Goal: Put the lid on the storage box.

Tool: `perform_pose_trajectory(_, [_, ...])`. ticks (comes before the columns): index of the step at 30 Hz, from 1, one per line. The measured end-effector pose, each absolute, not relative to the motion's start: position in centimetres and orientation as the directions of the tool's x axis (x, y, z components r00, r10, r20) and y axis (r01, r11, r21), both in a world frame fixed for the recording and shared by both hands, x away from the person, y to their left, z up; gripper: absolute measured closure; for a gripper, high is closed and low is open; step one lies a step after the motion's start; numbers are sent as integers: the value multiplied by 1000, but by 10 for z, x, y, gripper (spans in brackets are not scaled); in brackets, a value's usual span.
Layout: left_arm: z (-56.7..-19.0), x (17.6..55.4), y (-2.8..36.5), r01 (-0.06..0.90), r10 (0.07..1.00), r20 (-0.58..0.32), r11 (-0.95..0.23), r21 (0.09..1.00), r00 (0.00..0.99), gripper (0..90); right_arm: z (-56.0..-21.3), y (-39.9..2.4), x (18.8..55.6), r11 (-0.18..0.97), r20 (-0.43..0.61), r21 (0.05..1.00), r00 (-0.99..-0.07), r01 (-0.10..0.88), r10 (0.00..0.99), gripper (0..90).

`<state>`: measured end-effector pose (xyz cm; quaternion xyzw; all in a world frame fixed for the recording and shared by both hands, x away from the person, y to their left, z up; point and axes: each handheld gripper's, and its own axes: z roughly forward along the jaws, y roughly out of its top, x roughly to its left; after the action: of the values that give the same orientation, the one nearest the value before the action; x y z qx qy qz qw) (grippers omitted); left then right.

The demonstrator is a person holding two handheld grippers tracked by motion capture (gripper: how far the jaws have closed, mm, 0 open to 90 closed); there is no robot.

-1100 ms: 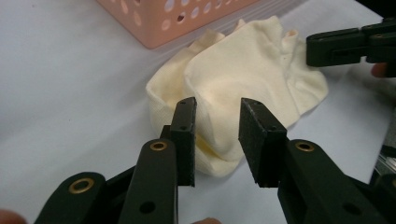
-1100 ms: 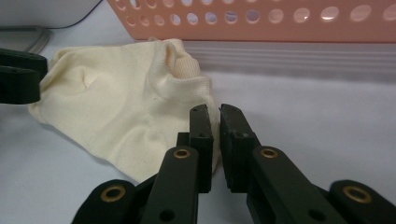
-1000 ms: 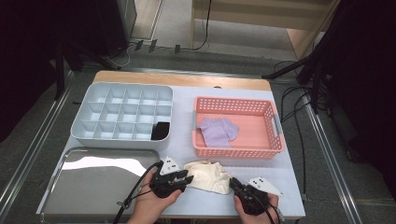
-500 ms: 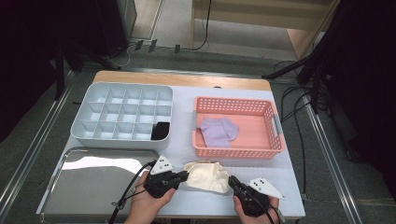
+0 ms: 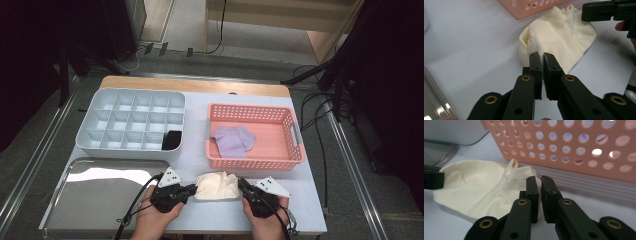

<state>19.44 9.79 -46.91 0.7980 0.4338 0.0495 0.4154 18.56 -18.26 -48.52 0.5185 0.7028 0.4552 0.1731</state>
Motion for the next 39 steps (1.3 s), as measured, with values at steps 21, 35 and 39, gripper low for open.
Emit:
perform_pose_trajectory(21, [-473,193,99,694,739,-312,-282,662,597,828,-488,-171,174,75,297,755,-441,651,847,849])
perform_pose_trajectory(35, [-471,190,102,667,725,-309,-270,695,616,486,-481,-176,160,-2,268,817,-376,577,887,649])
perform_pose_trajectory(39, [-468,188,105,654,735,-300,-248,715,608,552,-472,-167,157,8,259,851,-432,526,864,810])
